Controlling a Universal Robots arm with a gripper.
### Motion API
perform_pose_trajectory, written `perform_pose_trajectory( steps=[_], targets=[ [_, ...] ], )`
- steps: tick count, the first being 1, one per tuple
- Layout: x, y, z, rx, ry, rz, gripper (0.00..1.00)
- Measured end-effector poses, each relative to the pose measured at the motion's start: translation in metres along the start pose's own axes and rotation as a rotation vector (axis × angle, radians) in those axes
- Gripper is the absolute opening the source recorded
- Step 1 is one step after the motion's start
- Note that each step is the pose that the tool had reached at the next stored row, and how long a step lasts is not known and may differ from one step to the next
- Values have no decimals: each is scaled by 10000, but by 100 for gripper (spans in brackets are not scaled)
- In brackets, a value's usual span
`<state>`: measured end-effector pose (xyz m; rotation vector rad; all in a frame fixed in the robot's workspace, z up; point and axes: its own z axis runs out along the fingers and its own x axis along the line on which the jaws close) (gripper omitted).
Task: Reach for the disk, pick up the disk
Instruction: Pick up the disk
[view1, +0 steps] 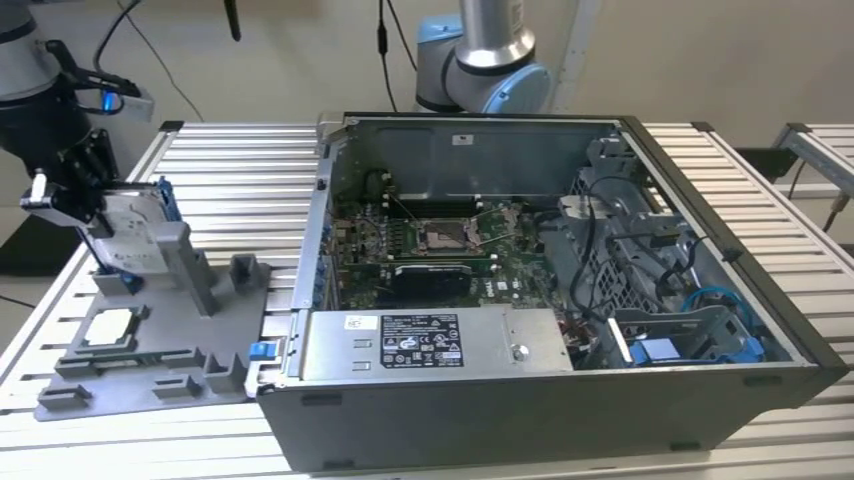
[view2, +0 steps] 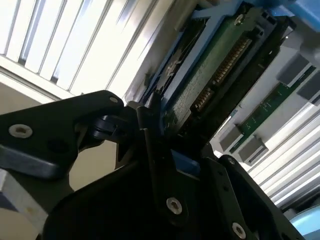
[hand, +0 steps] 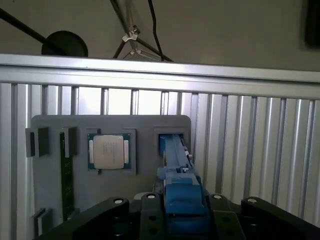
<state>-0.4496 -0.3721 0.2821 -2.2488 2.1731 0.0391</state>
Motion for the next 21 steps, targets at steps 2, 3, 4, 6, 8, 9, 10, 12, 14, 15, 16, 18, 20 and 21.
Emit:
perform_pose_trajectory(
  steps=[2,3,4,6,8,9,10,12,14,15,16,18,20,21],
  targets=[
    [-1,0,-21,3,-1,0,0],
    [-1,1,-34,2,-1,-2,0],
    [-2,2,-78,-1,0,-2,0],
    [-5,2,-170,-1,1,-3,0],
    [-7,3,-260,3,0,-4,0],
    [-8,3,-303,8,0,-5,0],
    [-9,4,-350,11,-1,-5,0],
    [-12,7,-434,24,0,-4,0],
    [-14,12,-510,41,0,-5,0],
    [-15,14,-551,47,0,-5,0],
    [-16,17,-593,51,-1,-6,0],
    [-18,21,-685,52,-1,-5,0],
    [-20,22,-772,54,-1,-4,0],
    [-21,22,-817,57,-1,-4,0]
  ],
)
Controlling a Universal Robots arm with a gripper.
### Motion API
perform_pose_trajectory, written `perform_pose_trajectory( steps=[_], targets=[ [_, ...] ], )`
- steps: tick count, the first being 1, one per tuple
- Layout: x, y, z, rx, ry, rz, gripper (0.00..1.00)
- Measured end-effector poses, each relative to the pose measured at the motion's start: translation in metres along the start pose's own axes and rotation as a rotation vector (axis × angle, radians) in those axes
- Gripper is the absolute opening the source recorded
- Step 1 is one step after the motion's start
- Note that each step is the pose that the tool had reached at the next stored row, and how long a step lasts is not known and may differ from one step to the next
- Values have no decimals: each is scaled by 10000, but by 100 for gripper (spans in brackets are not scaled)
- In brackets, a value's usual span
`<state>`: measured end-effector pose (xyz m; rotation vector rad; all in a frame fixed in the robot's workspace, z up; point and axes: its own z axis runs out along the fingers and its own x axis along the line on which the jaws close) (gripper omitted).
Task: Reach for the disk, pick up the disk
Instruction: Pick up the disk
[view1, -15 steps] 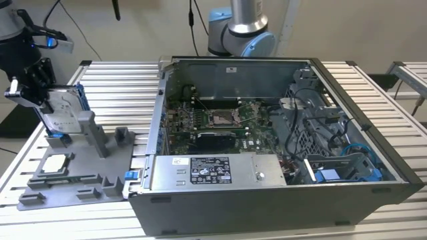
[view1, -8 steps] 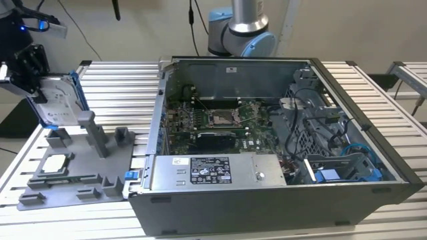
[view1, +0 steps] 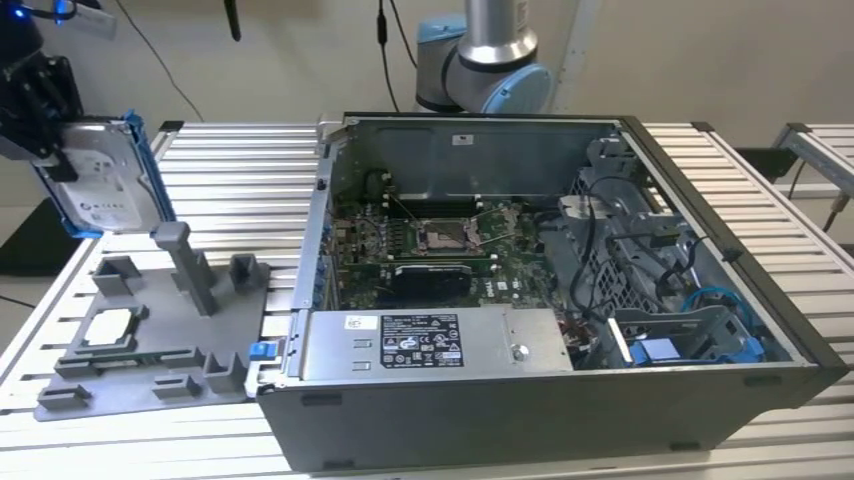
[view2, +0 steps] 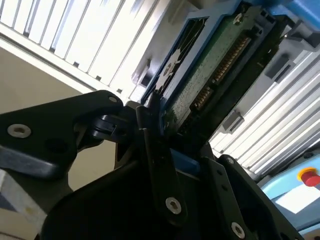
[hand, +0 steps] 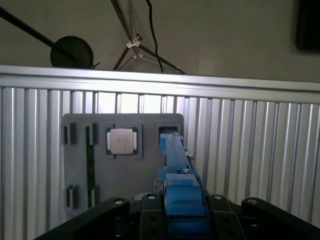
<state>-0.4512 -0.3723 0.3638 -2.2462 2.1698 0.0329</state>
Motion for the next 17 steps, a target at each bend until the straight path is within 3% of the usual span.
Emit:
perform_pose_trajectory(
  steps=[6,11,15,17],
  targets=[
    [-3,0,-262,5,-1,-1,0],
    [-5,0,-389,60,-10,-4,0],
    [-5,0,-407,299,-71,-11,0],
    [-7,0,-446,343,-92,-11,0]
  ],
)
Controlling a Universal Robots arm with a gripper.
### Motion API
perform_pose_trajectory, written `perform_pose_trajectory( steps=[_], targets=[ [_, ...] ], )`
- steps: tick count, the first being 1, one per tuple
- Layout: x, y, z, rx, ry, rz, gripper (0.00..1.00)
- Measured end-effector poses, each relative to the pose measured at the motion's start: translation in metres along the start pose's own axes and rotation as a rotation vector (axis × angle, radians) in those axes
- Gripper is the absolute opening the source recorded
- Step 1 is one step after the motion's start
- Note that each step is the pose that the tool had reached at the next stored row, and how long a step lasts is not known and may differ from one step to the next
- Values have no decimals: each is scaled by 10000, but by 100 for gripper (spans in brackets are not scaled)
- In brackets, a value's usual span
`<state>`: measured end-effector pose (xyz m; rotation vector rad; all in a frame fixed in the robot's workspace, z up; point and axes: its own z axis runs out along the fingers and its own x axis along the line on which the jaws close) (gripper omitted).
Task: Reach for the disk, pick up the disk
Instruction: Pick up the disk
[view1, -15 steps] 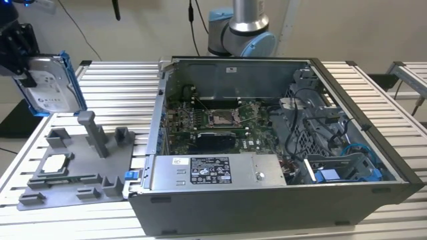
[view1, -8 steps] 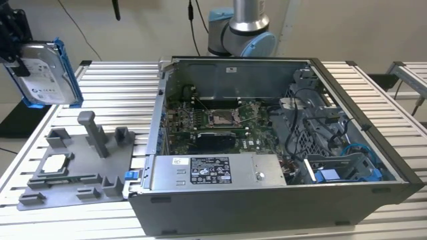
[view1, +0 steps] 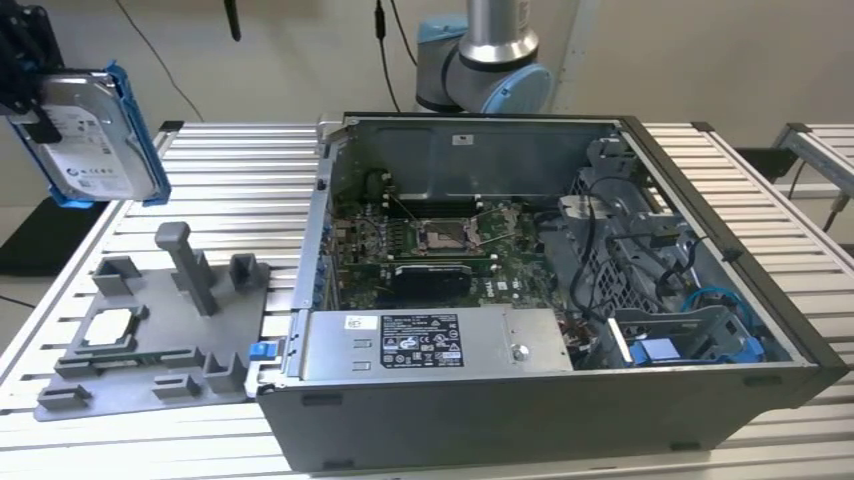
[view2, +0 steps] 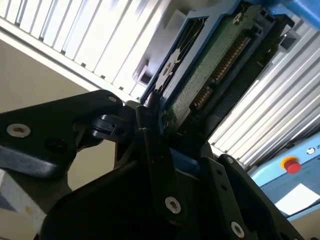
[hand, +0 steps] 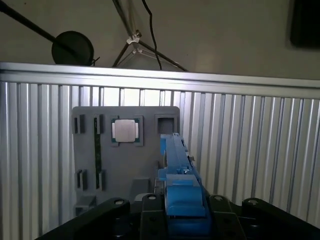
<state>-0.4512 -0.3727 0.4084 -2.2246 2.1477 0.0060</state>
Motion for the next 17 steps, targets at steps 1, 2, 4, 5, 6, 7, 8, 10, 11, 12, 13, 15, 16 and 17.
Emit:
perform_pose_trajectory(
  steps=[1,2,4,5,6,7,8,10,11,12,13,15,16,17],
  targets=[
    [-1,0,-23,11,-10,0,0],
    [-2,0,-46,22,-17,1,0],
    [-4,-2,-104,37,-28,2,0],
    [-4,-4,-136,39,-34,-1,0],
    [-6,-5,-170,41,-39,0,0],
    [-7,-6,-212,41,-45,0,0],
    [-9,-8,-252,42,-51,0,0],
    [-12,-11,-342,42,-54,2,0],
    [-14,-12,-387,41,-54,1,0],
    [-15,-14,-433,42,-54,1,0],
    [-17,-15,-477,43,-55,0,0],
    [-20,-18,-568,42,-55,0,0],
    [-22,-19,-614,43,-55,1,0],
    [-23,-21,-661,41,-54,0,0]
  ],
)
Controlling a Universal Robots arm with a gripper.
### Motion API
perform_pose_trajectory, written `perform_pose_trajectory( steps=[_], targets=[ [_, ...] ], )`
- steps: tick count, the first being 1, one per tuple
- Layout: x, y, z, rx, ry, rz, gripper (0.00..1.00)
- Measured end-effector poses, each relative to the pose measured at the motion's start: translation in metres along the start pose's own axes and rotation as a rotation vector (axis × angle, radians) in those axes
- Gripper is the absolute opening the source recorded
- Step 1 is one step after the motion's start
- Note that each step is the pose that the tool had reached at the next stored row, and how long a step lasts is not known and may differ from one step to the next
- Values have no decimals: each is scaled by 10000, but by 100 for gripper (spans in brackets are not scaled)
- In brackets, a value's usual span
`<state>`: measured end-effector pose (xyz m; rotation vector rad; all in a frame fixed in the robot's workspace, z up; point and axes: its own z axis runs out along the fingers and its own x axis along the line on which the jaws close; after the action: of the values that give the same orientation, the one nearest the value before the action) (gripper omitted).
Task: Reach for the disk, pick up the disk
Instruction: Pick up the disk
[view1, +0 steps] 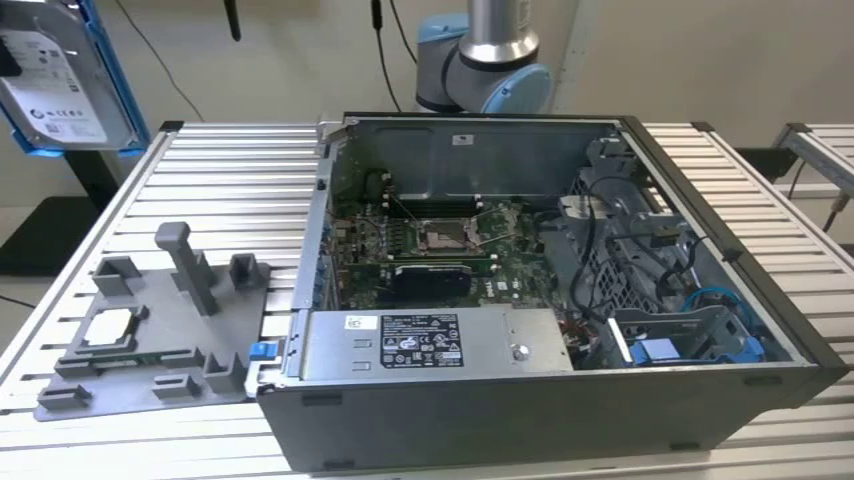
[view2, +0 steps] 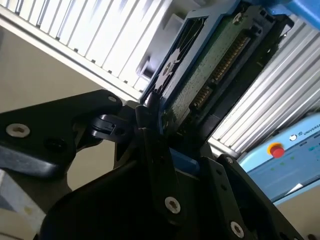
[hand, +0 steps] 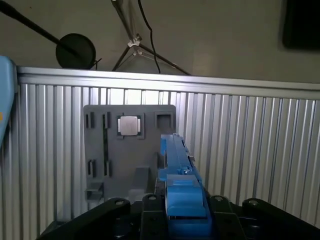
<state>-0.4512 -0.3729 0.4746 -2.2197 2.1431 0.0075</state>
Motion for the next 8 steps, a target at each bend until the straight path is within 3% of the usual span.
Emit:
perform_pose_trajectory(
  steps=[6,8],
  targets=[
    [-12,-10,-269,1,0,1,0],
    [-13,-12,-303,0,0,0,0]
  ],
)
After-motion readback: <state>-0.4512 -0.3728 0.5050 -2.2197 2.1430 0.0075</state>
